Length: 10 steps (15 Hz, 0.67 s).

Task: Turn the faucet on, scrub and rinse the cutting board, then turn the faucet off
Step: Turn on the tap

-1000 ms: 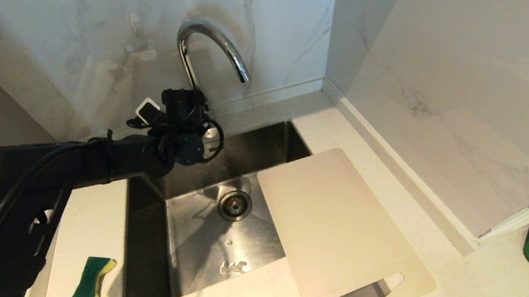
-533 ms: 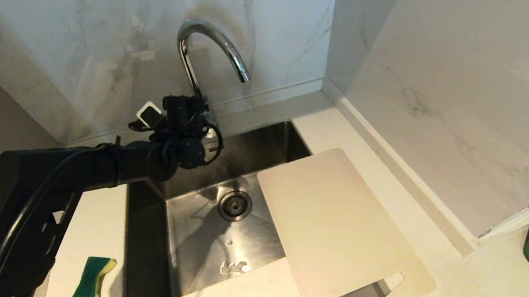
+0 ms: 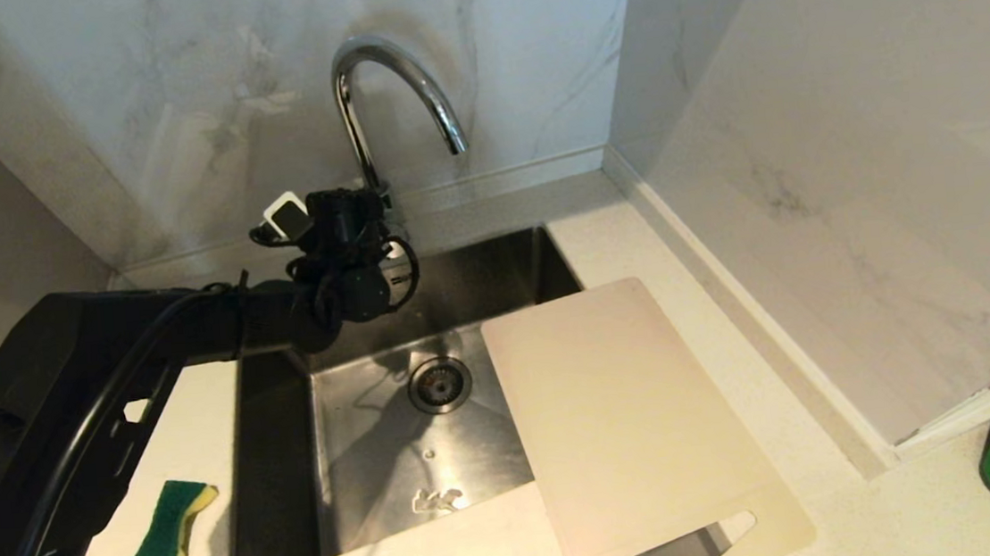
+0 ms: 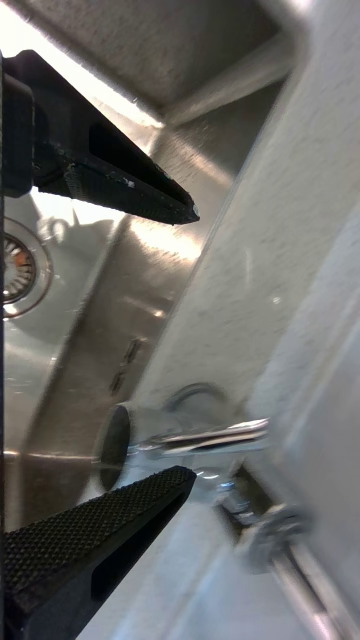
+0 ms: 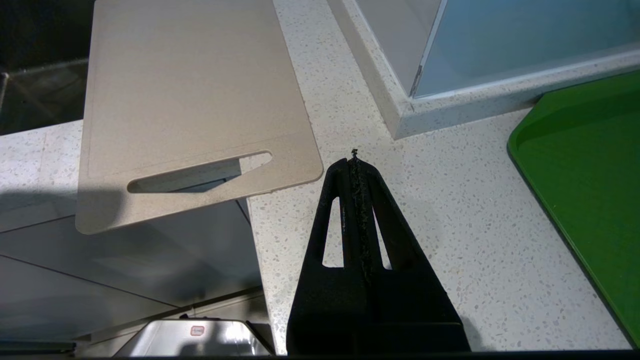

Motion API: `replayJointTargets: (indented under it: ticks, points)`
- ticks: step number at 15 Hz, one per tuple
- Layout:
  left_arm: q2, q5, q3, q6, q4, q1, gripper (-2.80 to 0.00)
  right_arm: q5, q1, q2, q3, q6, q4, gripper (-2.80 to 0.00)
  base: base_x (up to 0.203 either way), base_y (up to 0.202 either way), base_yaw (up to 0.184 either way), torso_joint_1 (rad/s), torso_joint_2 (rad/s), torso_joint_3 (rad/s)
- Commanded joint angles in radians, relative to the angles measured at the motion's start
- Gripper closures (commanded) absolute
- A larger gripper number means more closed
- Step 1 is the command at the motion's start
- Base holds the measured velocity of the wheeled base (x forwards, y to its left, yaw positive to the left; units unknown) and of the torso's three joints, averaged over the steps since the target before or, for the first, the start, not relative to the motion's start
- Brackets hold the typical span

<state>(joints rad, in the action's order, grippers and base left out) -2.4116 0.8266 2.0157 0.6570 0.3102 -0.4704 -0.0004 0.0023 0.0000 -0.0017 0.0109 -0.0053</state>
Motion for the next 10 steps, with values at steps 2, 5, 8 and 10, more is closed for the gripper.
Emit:
replayJointTargets:
  ticks: [2,5,8,10]
  points:
    - [-0.018,0.002,0.000,0.001,0.012,0.005,-2.80,0.000,0.001,0.000,0.000,0.000,-0.001,0.00,0.000,0.000,0.000,0.000,0.00,0.000]
    - [-0.025,0.000,0.000,0.001,0.013,0.016,-2.80,-0.001,-0.001,0.000,0.000,0.000,-0.001,0.00,0.000,0.000,0.000,0.000,0.00,0.000]
    - [-0.030,0.000,0.001,-0.024,0.040,0.025,-2.80,0.000,0.001,0.000,0.000,0.000,-0.001,0.00,0.000,0.000,0.000,0.000,0.00,0.000]
    - [-0.031,0.002,0.000,-0.059,0.074,0.030,-2.80,0.000,0.001,0.000,0.000,0.000,-0.001,0.00,0.000,0.000,0.000,0.000,0.00,0.000]
